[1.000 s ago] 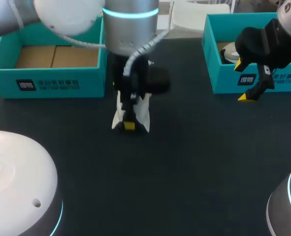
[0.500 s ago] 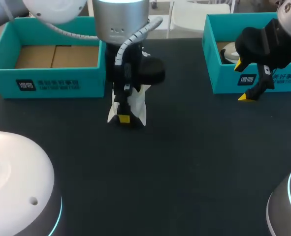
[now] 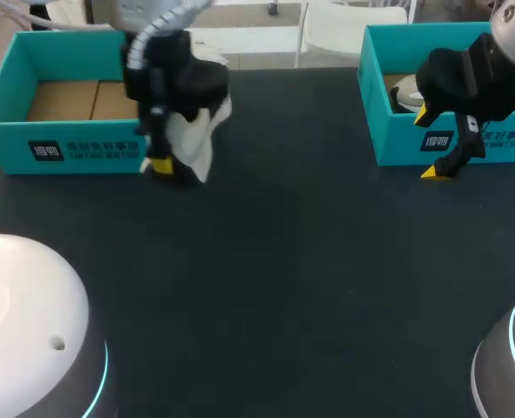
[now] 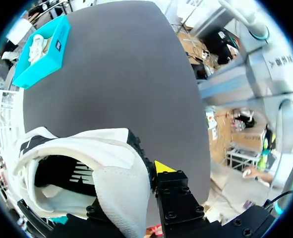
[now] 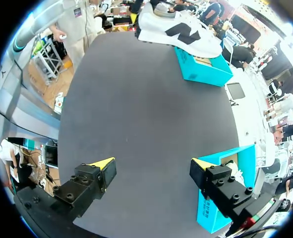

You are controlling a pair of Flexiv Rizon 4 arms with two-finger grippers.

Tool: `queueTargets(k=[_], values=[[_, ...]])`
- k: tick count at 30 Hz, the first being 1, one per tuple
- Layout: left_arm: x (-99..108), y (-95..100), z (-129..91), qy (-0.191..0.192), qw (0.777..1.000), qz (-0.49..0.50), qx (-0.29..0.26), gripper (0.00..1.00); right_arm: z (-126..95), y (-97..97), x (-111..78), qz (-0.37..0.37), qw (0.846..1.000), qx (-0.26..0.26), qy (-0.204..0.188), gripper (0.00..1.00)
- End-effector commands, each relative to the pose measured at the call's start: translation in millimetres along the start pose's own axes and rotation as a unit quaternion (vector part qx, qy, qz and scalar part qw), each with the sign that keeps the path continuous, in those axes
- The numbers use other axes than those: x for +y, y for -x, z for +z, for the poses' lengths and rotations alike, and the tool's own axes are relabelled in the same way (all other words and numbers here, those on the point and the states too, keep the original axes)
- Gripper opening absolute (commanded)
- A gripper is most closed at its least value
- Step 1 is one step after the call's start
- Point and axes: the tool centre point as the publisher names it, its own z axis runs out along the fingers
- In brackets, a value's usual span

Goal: Take the shoe out of the shoebox, open the shoe tongue, remove and reinsert the insole, then place the shoe into the shoebox

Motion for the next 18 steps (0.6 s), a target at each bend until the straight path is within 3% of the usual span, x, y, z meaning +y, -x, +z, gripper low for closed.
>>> queueTargets(k=[1, 12, 18], values=[[65.1, 14.1, -5.9, -0.019, 0.999, 0.029, 0.012, 0.00, 1.3, 2.4, 1.7, 0.000, 1.000, 0.002, -0.002, 1.00], [189.8, 62.9, -3.5, 0.008, 0.998, 0.055, 0.013, 0.00, 1.3, 2.4, 1.7, 0.000, 1.000, 0.002, -0.002, 1.00], [243.1, 83.8, -6.3, 0.005, 1.000, 0.027, 0.004, 0.00, 1.3, 2.4, 1.7, 0.000, 1.000, 0.002, -0.002, 1.00]])
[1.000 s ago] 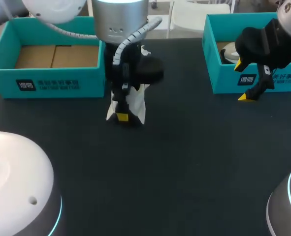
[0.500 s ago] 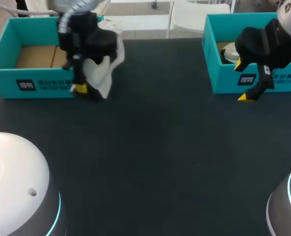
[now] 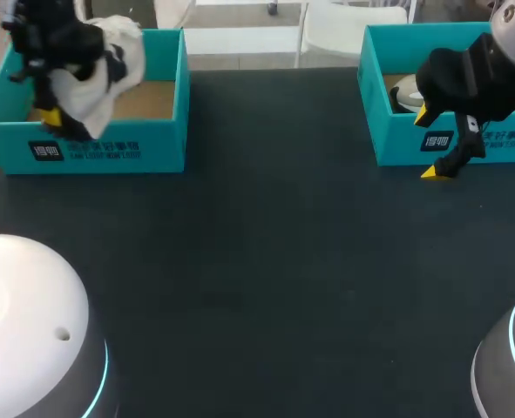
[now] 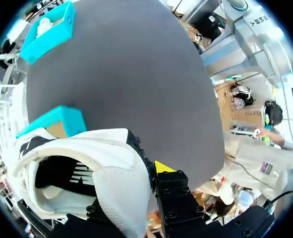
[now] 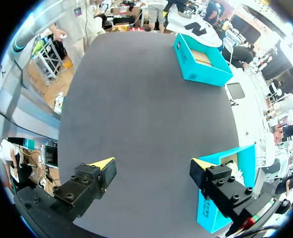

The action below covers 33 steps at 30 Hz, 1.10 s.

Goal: Take the shoe out of the shoebox, open the shoe tongue, remove and reinsert the insole, then place the shoe into the shoebox

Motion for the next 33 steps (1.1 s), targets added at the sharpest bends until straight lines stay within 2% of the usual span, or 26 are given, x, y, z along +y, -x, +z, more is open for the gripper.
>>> queueTargets(k=[1, 5, 9, 14, 16, 33], values=[[58.5, 10.4, -1.2, -0.022, 1.000, -0.009, 0.000, 0.00, 1.4, 2.4, 1.7, 0.000, 1.000, 0.002, -0.002, 1.00], [87.6, 14.4, -0.2, -0.014, 1.000, -0.005, -0.001, 0.00, 1.4, 2.4, 1.7, 0.000, 1.000, 0.002, -0.002, 1.00], [119.6, 20.2, -6.5, -0.023, 1.000, 0.015, -0.003, 0.00, 1.4, 2.4, 1.7, 0.000, 1.000, 0.002, -0.002, 1.00], [146.3, 20.5, -11.9, -0.025, 0.999, -0.001, -0.021, 0.00, 1.4, 2.4, 1.7, 0.000, 1.000, 0.002, -0.002, 1.00], [155.1, 20.9, -15.2, -0.046, 0.999, -0.011, -0.023, 0.00, 1.4, 2.4, 1.7, 0.000, 1.000, 0.002, -0.002, 1.00], [155.1, 20.9, -15.2, -0.046, 0.999, -0.011, -0.023, 0.00, 1.4, 2.4, 1.7, 0.000, 1.000, 0.002, -0.002, 1.00]])
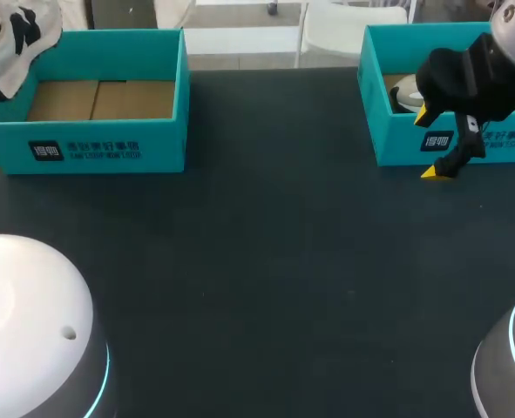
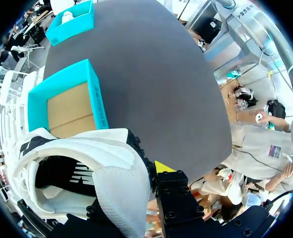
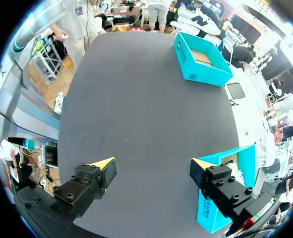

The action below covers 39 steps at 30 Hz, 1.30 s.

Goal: Take the shoe out of the shoebox, open the shoe tongue, remove and reinsert the insole, then place the shoe into the shoebox

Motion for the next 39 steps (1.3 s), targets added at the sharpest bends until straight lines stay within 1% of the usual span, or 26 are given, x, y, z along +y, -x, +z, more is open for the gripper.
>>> queueTargets(k=[1, 3, 4, 5, 6, 7, 8, 9, 10, 11, 13, 15, 18, 19, 20, 25, 28, 31, 39], values=[[0.0, -0.2, -1.5, 0.001, 1.000, 0.000, -0.001, 0.00, 1.4, 2.4, 1.7, 0.000, 1.000, 0.002, -0.002, 1.00], [0.1, 1.5, 1.2, 0.004, 1.000, -0.002, -0.005, 0.00, 1.4, 2.4, 1.7, 0.000, 1.000, 0.002, -0.002, 1.00], [1.3, 5.8, 3.7, 0.000, 1.000, -0.002, 0.007, 0.00, 1.4, 2.4, 1.7, 0.000, 1.000, 0.002, -0.002, 1.00], [3.8, 10.7, 7.3, 0.010, 1.000, 0.005, 0.016, 0.00, 1.4, 2.4, 1.7, 0.000, 1.000, 0.002, -0.002, 1.00], [4.9, 13.2, 7.7, 0.009, 1.000, 0.005, 0.016, 0.00, 1.4, 2.4, 1.7, 0.000, 1.000, 0.002, -0.002, 1.00], [8.2, 21.9, 11.0, 0.018, 1.000, -0.003, 0.024, 0.00, 1.4, 2.4, 1.7, 0.000, 1.000, 0.002, -0.002, 1.00], [9.6, 25.4, 12.8, 0.019, 1.000, -0.003, 0.020, 0.00, 1.4, 2.4, 1.7, 0.000, 1.000, 0.002, -0.002, 1.00], [13.0, 31.8, 13.7, 0.011, 1.000, -0.007, 0.021, 0.00, 1.4, 2.4, 1.7, 0.000, 1.000, 0.002, -0.002, 1.00], [15.5, 36.9, 15.4, 0.013, 0.999, -0.003, 0.032, 0.00, 1.4, 2.4, 1.7, 0.000, 1.000, 0.002, -0.002, 1.00], [18.4, 41.4, 16.0, 0.009, 1.000, -0.005, 0.026, 0.00, 1.4, 2.4, 1.7, 0.000, 1.000, 0.002, -0.002, 1.00], [23.2, 49.3, 17.4, 0.016, 0.999, -0.013, 0.024, 0.00, 1.4, 2.4, 1.7, 0.000, 1.000, 0.002, -0.002, 1.00], [31.8, 60.0, 16.2, 0.006, 0.999, -0.013, 0.030, 0.00, 1.4, 2.4, 1.7, 0.000, 1.000, 0.002, -0.002, 1.00], [42.7, 74.4, 17.2, -0.003, 1.000, -0.014, 0.024, 0.00, 1.4, 2.4, 1.7, 0.000, 1.000, 0.002, -0.002, 1.00], [45.8, 79.0, 18.4, -0.010, 1.000, -0.007, 0.013, 0.00, 1.4, 2.4, 1.7, 0.000, 1.000, 0.002, -0.002, 1.00], [49.0, 84.1, 20.0, -0.013, 1.000, -0.003, 0.019, 0.00, 1.4, 2.4, 1.7, 0.000, 1.000, 0.002, -0.002, 1.00], [59.8, 108.2, 28.0, -0.001, 1.000, -0.008, -0.004, 0.00, 1.4, 2.4, 1.7, 0.000, 1.000, 0.002, -0.002, 1.00], [63.1, 114.6, 28.5, 0.005, 1.000, 0.001, -0.010, 0.00, 1.4, 2.4, 1.7, 0.000, 1.000, 0.002, -0.002, 1.00], [63.3, 112.7, 26.6, 0.019, 1.000, -0.001, -0.020, 0.00, 1.4, 2.4, 1.7, 0.000, 1.000, 0.002, -0.002, 1.00], [63.3, 112.7, 26.6, 0.019, 1.000, -0.001, -0.020, 0.00, 1.4, 2.4, 1.7, 0.000, 1.000, 0.002, -0.002, 1.00]])
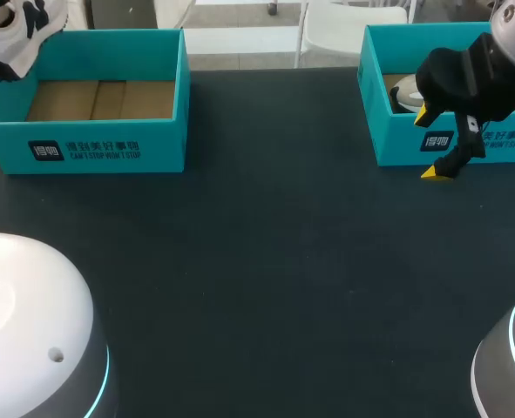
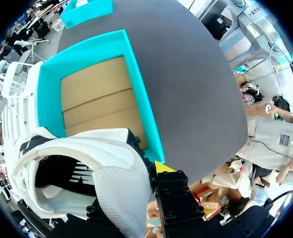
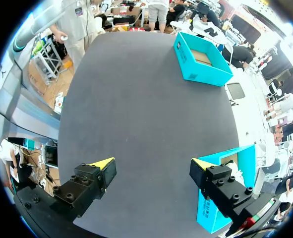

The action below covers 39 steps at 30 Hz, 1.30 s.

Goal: Take the shoe out of the shoebox, open the shoe tongue, remove and reinsert the insole, then place the shoe into the shoebox

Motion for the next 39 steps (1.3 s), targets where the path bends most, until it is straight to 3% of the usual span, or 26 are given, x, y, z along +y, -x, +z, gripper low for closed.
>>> queueTargets(k=[1, 8, 12, 13, 16, 17, 18, 22, 33, 39], values=[[-0.2, -2.3, -1.2, 0.000, 1.000, 0.000, -0.003, 0.00, 1.4, 2.4, 1.7, 0.000, 1.000, 0.002, -0.002, 1.00], [-0.2, -2.3, -1.2, 0.000, 1.000, 0.000, -0.003, 0.00, 1.4, 2.4, 1.7, 0.000, 1.000, 0.002, -0.002, 1.00], [7.7, -2.4, -4.4, 0.060, 0.984, 0.165, 0.031, 0.00, 1.4, 2.4, 1.7, 0.000, 1.000, 0.002, -0.002, 1.00], [11.6, -1.2, -4.8, 0.057, 0.985, 0.165, 0.017, 0.00, 1.4, 2.4, 1.7, 0.000, 1.000, 0.002, -0.002, 1.00], [18.9, -2.0, -4.4, 0.080, 0.954, 0.288, 0.037, 0.00, 1.4, 2.4, 1.7, 0.000, 1.000, 0.002, -0.002, 1.00], [21.6, -2.4, -5.0, 0.094, 0.932, 0.347, 0.051, 0.00, 1.4, 2.4, 1.7, 0.000, 1.000, 0.002, -0.002, 1.00], [23.7, -2.8, -4.6, 0.104, 0.928, 0.358, 0.028, 0.00, 1.4, 2.4, 1.7, 0.000, 1.000, 0.002, -0.002, 1.00], [27.0, 1.6, -4.1, 0.162, 0.873, 0.457, 0.047, 0.00, 1.4, 2.4, 1.7, 0.000, 1.000, 0.002, -0.002, 1.00], [34.1, 18.2, -18.0, 0.178, 0.793, 0.577, 0.076, 0.00, 1.4, 2.4, 1.7, 0.000, 1.000, 0.002, -0.002, 1.00], [34.2, 19.5, -18.3, 0.170, 0.785, 0.591, 0.075, 0.00, 1.4, 2.4, 1.7, 0.000, 1.000, 0.002, -0.002, 1.00]])
